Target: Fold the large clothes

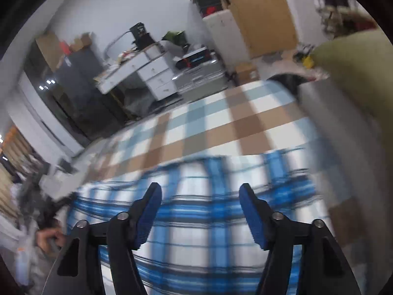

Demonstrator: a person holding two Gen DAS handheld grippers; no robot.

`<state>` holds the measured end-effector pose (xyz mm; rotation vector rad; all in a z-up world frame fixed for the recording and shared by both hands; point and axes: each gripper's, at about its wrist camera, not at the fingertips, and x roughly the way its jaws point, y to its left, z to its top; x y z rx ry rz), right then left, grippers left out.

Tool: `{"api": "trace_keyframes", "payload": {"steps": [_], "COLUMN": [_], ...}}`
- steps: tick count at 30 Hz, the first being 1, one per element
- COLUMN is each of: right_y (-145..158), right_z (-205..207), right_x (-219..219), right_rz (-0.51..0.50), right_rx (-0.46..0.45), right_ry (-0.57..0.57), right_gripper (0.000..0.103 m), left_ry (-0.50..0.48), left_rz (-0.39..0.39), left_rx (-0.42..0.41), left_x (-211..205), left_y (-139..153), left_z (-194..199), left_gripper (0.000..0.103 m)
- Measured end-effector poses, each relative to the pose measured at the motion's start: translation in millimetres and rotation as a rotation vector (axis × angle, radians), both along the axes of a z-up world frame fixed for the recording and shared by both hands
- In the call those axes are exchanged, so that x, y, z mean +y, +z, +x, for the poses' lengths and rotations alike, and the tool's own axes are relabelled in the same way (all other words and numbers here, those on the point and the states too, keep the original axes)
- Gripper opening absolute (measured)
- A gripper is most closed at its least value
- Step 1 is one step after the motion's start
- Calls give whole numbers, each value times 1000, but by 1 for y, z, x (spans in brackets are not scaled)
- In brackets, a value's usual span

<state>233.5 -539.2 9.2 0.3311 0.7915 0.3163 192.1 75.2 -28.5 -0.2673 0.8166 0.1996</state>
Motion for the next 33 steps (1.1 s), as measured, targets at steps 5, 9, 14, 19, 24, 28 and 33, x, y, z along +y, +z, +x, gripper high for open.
{"api": "trace_keyframes", "payload": {"steps": [5, 9, 14, 19, 24, 28, 33], "right_y": [-26, -45, -65, -26, -32, -46, -10], "right_z": [14, 39, 59, 36, 51, 53, -9], "right_x": [-27, -30, -43, -36, -45, -37, -10], "right_rz": [-143, -169, -120, -99, -147, -204, -136], "right_rx": [90, 144, 196, -35, 7, 108, -38], "right_ry": [-168, -162, -256, -205, -285, -232, -28], "right_gripper": [68, 67, 15, 1, 4, 34, 73], "left_ry": [21, 28, 31, 30, 18, 32, -51], "left_rz": [27, 42, 51, 57, 68, 94, 66], "left_rx": [38, 53, 77, 82, 89, 78, -37], "left_x": [-2, 0, 1, 4, 1, -3, -30], "left_y": [-9, -10, -13, -12, -15, 3, 35], "left_z": [9, 8, 2, 0, 1, -19, -77], "left_gripper": [1, 1, 1, 4, 6, 45, 71]}}
